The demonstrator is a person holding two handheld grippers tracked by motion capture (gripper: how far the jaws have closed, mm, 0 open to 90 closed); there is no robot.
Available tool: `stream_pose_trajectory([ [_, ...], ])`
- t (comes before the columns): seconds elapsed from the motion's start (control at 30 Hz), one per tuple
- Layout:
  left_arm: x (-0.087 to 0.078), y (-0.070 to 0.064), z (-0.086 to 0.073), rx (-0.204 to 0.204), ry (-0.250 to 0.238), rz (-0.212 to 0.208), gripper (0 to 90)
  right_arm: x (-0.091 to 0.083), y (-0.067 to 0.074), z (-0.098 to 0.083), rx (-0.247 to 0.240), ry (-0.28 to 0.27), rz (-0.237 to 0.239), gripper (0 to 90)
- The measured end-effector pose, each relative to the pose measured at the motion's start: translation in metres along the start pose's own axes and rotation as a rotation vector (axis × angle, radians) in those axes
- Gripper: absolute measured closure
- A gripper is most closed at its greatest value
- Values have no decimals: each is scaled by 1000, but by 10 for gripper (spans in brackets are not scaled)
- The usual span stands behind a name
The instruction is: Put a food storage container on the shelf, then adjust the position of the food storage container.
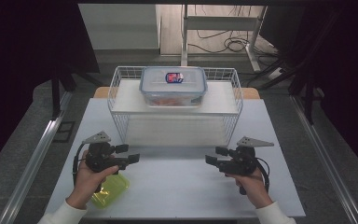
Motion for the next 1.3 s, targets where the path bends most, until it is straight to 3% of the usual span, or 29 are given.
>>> stream_pose_trajectory([
  [0.5,-7,9,-11,48,27,53,275,-7,0,-19,-2,25,-7,295],
  [1.17,-15,17,-13,76,56,62,277,-8,-4,-23,-4,33,-22,292],
  [1.3,-20,18,-15,81,66,67,340,-9,-5,-23,1,33,-27,289],
])
Point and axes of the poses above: each handheld gripper's, and its own axes: x roughly forward along the jaws, z roughly out of its top, y roughly to its left, the point moved 6 cm from there along x, roughly forward along the jaws, and after that the axes turned 11 degrees about -y, right-handed, at the moved point
